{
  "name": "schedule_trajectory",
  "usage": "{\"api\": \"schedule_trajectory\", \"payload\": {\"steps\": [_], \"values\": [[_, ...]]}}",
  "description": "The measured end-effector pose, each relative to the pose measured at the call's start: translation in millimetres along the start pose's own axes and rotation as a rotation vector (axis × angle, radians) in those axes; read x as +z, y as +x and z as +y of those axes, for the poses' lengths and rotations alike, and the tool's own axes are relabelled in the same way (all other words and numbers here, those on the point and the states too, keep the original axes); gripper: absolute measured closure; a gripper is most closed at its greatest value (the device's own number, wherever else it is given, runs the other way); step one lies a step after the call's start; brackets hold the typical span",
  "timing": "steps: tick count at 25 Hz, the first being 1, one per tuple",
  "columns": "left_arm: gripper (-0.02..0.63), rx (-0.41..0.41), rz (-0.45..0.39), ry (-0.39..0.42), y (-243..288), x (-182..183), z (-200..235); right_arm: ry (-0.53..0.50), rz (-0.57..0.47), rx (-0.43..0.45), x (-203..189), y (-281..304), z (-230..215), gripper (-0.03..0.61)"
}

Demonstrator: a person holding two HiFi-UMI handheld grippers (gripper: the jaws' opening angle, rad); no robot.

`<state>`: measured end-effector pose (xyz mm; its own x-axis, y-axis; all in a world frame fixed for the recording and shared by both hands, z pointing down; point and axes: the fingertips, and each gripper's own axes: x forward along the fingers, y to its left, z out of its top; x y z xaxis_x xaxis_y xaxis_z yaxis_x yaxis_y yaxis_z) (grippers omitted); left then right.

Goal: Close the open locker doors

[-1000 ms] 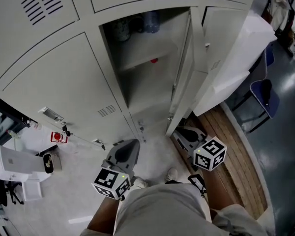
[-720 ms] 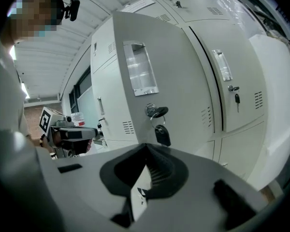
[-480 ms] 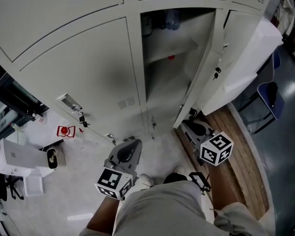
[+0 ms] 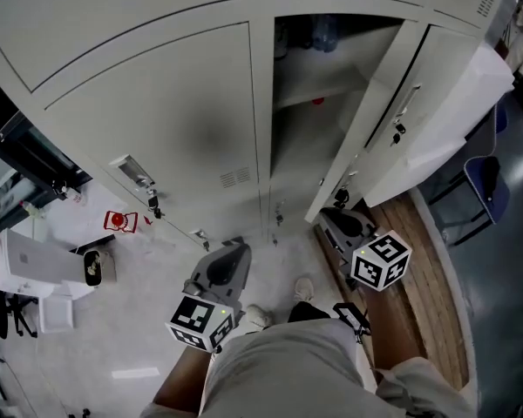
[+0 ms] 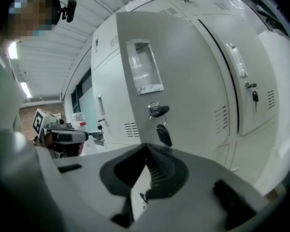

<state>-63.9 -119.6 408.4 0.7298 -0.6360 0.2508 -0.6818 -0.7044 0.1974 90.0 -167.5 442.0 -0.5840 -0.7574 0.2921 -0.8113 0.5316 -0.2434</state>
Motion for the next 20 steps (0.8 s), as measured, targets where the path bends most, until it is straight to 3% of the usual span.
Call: {"api": "schedule_trajectory", "payload": {"steps": [20], "values": [[0.598,0.211,-0.055,-0.076,22.9,13.4,23.0,-0.065,0.073,0.238,15.3,54.6,6.6,0.551]]}}
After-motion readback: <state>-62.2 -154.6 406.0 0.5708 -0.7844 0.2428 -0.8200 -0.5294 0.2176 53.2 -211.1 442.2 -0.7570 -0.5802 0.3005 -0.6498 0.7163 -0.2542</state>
